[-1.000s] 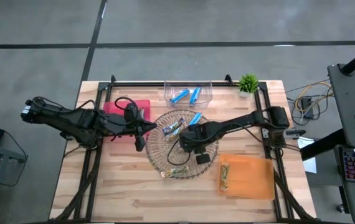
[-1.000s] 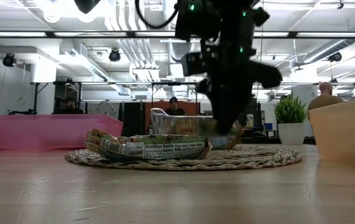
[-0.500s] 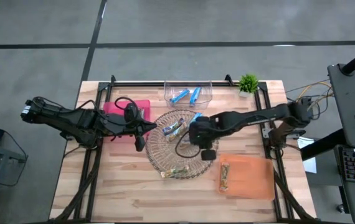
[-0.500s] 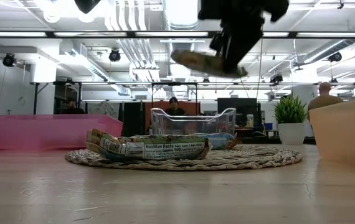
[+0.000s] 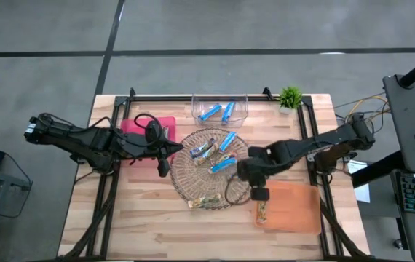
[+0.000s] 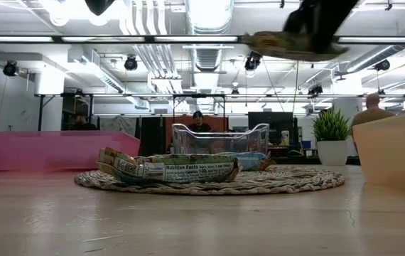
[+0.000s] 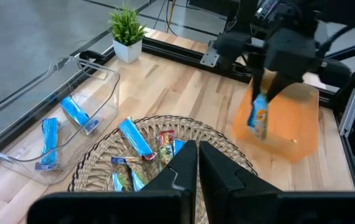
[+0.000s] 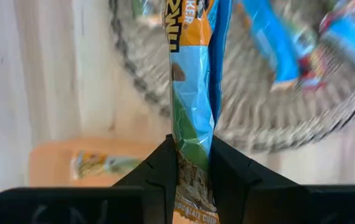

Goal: Pick and place Granola Bars by type
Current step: Put the yellow granola bar into the orange bin

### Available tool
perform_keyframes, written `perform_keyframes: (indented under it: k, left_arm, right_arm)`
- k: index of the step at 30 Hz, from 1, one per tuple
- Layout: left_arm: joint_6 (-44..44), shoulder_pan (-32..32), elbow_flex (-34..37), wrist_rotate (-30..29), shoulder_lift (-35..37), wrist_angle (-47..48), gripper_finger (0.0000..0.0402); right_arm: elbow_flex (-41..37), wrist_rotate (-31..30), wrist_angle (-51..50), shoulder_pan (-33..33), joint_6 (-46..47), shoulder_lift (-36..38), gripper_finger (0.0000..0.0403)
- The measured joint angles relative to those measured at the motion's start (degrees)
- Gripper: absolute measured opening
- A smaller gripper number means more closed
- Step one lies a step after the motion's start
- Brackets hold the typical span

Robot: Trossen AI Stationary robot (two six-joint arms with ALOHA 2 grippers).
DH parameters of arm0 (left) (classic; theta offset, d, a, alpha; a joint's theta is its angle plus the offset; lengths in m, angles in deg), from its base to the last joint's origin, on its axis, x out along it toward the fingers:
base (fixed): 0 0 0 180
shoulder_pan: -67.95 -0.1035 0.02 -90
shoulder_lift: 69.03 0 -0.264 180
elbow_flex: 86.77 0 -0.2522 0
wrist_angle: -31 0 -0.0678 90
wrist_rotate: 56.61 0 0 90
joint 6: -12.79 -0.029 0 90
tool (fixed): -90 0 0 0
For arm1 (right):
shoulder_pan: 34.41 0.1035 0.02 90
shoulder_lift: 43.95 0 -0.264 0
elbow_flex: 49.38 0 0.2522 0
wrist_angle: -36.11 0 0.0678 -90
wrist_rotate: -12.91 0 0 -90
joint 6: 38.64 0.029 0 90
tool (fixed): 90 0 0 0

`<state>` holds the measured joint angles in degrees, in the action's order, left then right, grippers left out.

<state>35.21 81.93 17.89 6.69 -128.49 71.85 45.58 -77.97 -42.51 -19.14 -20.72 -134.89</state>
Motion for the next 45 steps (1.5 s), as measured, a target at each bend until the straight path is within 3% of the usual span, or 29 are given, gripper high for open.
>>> perform_keyframes:
  k: [15,31,38,41,45]
  left_arm:
    - [-1.6,0.0,0.0,0.0,0.0,0.0,0.0]
    - [-1.7,0.0,0.0,0.0,0.0,0.0,0.0]
    - [-1.3,0.0,0.0,0.0,0.0,0.0,0.0]
    - [-1.0,0.0,0.0,0.0,0.0,0.0,0.0]
    - [-0.9,0.0,0.0,0.0,0.0,-0.1,0.0]
  right_arm:
    - [-3.5,-0.4,-1.3,13.1,34.5,0.6,0.0068]
    - [-11.7,-0.9,-2.5,25.0,78.9,3.8,0.0068]
    - [-13.6,-4.0,-2.1,31.5,101.4,5.8,0.0068]
    - [-13.6,-4.1,-1.6,33.2,107.0,5.8,0.0068]
    - [-13.8,-3.9,0.5,33.2,107.5,5.7,0.0068]
